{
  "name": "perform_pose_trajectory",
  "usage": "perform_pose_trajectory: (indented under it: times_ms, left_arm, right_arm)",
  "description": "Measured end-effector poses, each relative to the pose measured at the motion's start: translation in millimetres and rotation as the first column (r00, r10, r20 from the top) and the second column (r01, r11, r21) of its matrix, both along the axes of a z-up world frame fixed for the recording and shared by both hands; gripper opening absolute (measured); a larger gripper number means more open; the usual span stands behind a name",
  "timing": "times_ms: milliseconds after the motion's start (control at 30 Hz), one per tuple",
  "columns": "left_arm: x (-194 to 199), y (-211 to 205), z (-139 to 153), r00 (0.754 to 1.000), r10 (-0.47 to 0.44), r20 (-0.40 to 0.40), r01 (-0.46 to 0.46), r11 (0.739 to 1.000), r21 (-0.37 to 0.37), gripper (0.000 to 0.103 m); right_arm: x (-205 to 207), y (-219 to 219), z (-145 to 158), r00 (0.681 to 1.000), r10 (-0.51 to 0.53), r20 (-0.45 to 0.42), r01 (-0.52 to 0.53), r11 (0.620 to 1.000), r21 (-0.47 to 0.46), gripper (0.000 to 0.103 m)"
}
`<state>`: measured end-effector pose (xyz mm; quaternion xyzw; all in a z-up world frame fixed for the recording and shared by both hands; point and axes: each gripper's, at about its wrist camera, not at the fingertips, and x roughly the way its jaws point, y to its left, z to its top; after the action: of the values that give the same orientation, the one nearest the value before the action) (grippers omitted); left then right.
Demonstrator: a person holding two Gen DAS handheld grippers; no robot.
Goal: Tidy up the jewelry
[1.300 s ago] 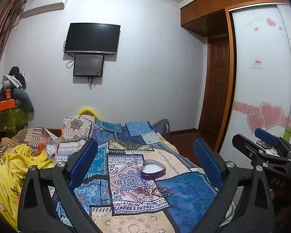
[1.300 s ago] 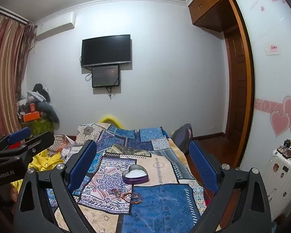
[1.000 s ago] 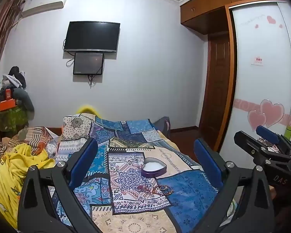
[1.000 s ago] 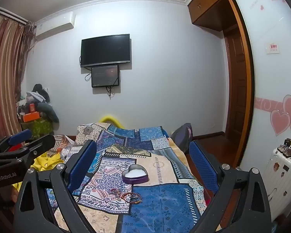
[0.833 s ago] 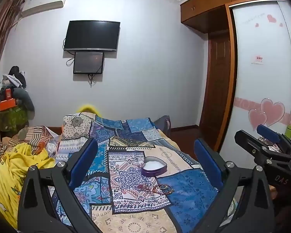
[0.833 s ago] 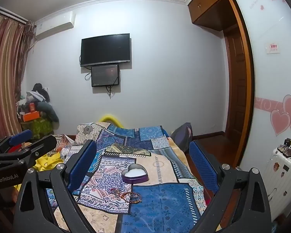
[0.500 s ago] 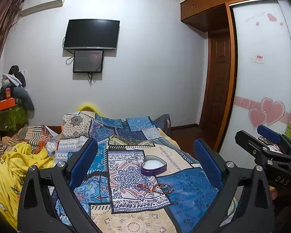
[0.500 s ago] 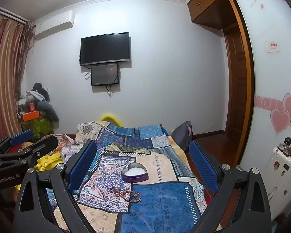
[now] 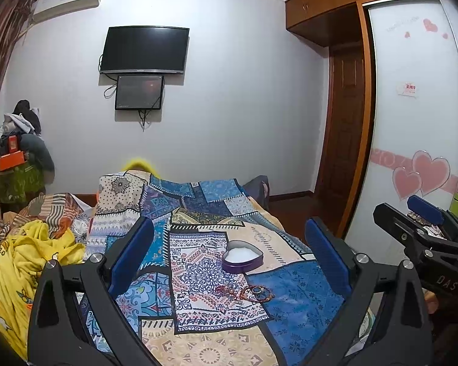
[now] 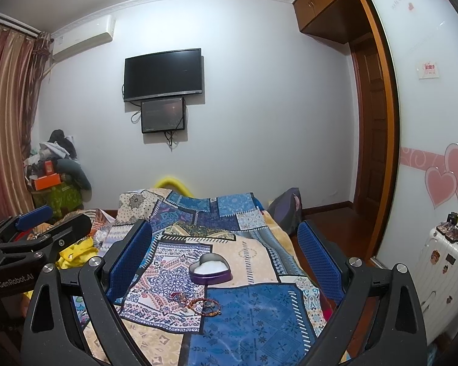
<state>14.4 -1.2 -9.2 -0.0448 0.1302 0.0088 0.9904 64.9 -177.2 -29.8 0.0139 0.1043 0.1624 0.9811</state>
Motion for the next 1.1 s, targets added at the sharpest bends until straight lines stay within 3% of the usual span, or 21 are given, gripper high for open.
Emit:
perform_pose_trajectory:
  times_ms: [1100]
  left_arm:
    - [3.3,1.1,-3.1,1.0,0.004,-0.005,-0.004,1.0,0.003,0.1]
  right_arm:
    - [-0.1,0.6,1.9,1.0,0.005,-0.008,-0.005,1.0,-0.003,0.095]
